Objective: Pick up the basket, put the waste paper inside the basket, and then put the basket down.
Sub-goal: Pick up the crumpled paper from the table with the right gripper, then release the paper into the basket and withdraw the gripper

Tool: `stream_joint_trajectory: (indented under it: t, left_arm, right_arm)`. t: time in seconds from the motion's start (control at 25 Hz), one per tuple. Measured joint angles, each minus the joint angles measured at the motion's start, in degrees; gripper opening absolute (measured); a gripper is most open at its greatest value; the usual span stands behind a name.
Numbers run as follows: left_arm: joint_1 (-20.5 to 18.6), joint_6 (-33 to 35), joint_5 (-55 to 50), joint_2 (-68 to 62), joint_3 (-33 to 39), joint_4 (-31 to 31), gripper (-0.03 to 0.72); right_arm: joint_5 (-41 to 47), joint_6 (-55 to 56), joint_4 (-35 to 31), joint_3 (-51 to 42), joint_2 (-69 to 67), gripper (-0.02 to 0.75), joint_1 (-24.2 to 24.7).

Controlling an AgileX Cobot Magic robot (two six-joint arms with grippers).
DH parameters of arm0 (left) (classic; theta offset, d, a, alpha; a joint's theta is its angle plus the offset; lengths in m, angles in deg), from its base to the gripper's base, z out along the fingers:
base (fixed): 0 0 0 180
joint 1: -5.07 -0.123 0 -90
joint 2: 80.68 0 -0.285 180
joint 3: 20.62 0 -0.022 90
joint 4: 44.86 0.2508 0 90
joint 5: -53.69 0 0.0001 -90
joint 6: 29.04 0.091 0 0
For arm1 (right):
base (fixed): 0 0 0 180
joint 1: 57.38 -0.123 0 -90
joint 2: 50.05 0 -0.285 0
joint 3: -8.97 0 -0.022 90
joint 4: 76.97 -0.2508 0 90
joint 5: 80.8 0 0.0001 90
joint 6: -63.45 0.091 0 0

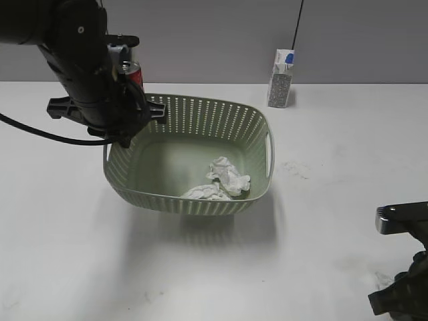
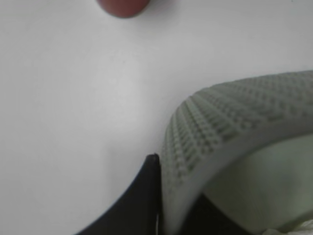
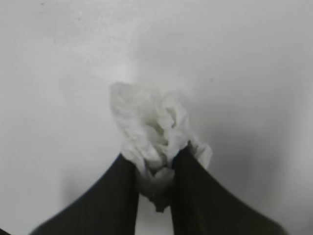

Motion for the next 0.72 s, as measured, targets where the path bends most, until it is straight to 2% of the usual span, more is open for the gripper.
stream_joint_trajectory:
  t: [0.04,0.12,0.28,0.4,0.56,0.64,0.72]
  left_arm:
    - [0.00,0.00,0.00,0.00,0.00,0.00,0.000]
    - [0.00,0.00,0.00,0.00,0.00,0.05,0.000]
    - [0.00,0.00,0.00,0.00,0.00,0.05,0.000]
    - [0.00,0.00,0.00,0.00,0.00,0.05,0.000]
    - [0.00,0.00,0.00,0.00,0.00,0.05,0.000]
    - [0.00,0.00,0.00,0.00,0.00,0.05,0.000]
    - [0.00,0.00,0.00,0.00,0.00,0.05,0.000]
  right_arm:
    - [0.01,0.00,0.00,0.00,-0.05,0.118,0.00]
    - [0.09,0.00,0.00,0.19,-0.05,0.052,0.00]
    - [4.84,-2.84,-2.39,4.27,1.59,0.035,-0.62]
    - [8.88,-12.24,-9.97,11.11,4.81,0.035,-1.70]
    - [10.50,-28.77,-25.27,23.03,7.27,0.033,-4.26]
    - [9.44,-33.38,-29.41,28.84,6.87,0.033,-6.06]
    - [7.84,-35.03,-30.89,33.30,5.23,0.033,-7.87]
